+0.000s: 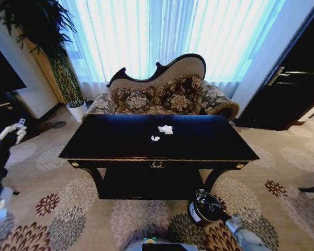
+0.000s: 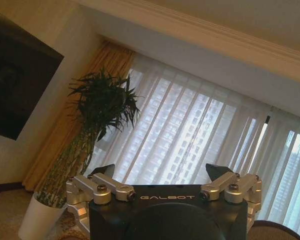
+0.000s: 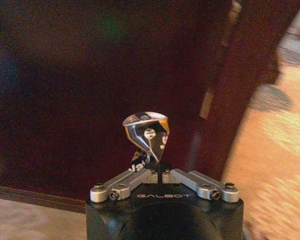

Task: Move to the front of the table and place the trash on the table into the trash bin.

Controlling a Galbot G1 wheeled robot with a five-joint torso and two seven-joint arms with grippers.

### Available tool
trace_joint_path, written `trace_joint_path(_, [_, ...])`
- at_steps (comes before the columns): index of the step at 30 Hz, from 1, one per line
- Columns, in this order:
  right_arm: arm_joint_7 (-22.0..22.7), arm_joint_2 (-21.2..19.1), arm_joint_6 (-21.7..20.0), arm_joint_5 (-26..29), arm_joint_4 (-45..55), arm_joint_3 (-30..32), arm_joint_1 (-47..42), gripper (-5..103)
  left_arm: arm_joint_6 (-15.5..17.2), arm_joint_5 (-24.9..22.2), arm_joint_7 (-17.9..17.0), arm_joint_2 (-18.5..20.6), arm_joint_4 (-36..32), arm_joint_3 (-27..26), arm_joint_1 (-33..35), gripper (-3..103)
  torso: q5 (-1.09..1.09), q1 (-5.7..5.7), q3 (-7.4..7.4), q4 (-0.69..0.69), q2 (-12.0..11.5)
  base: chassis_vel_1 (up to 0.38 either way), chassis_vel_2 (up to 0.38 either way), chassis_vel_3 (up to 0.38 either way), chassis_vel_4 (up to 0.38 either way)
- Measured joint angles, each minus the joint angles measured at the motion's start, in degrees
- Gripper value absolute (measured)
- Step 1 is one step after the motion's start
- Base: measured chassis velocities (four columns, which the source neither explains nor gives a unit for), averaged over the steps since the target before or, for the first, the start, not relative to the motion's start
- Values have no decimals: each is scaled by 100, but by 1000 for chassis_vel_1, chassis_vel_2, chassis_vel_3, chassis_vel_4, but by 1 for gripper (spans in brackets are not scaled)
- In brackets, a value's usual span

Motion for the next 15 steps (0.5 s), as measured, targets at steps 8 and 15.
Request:
trace_joint_path(8, [1009, 120, -417, -500, -466, -112, 340, 0, 23, -61, -32, 33, -115, -159, 69, 100, 0, 0, 0, 0, 0, 0, 0, 0, 0])
trace_joint_path(15, [1299, 156, -657, -640, -676, -144, 390, 0, 43, -67, -59, 0, -185, -183, 89, 100, 0, 0, 0, -1, 1, 0, 0, 0, 0])
